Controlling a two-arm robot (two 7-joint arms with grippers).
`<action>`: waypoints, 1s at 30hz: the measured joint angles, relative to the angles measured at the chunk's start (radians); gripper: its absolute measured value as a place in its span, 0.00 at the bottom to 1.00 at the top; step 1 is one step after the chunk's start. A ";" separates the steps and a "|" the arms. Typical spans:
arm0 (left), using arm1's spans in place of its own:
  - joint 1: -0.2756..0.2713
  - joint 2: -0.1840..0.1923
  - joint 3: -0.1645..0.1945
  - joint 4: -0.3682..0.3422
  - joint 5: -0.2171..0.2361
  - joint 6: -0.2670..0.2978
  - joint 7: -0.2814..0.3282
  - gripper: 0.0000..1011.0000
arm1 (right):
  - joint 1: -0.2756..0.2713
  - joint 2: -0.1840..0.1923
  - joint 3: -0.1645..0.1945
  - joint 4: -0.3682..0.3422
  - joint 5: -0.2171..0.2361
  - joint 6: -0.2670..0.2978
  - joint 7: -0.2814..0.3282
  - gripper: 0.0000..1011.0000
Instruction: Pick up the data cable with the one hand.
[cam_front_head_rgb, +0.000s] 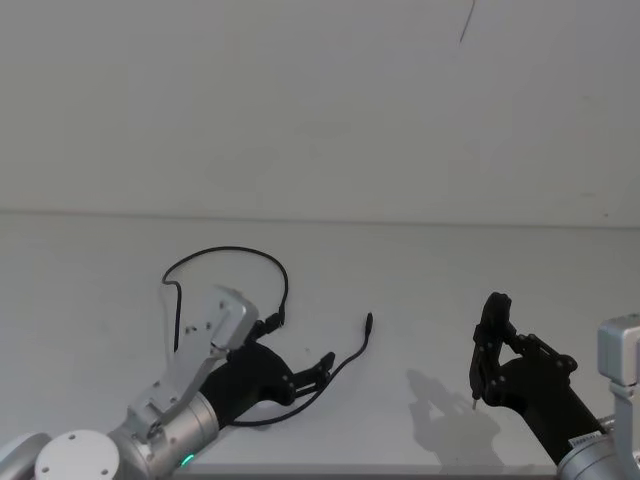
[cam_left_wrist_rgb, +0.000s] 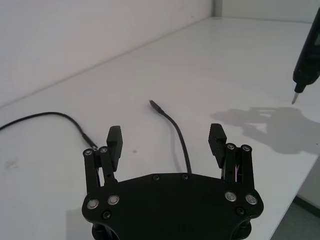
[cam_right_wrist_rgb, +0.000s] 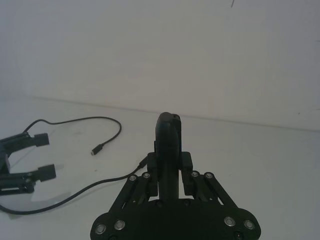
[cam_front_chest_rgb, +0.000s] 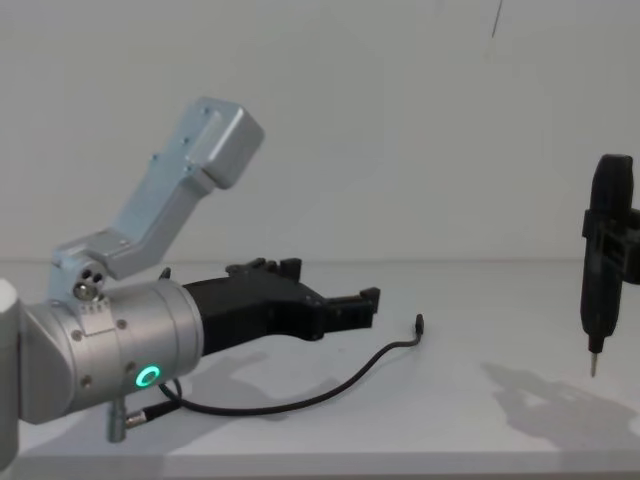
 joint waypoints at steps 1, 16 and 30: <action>-0.003 -0.002 0.002 0.005 0.000 0.000 -0.004 0.99 | 0.000 0.000 0.000 0.000 0.000 0.000 0.000 0.27; -0.058 -0.041 0.019 0.093 0.018 -0.019 -0.050 0.99 | 0.000 0.000 0.000 0.000 0.000 0.000 0.000 0.27; -0.080 -0.085 0.038 0.158 0.037 0.003 -0.060 0.99 | 0.000 0.000 0.000 0.000 0.000 0.000 0.000 0.27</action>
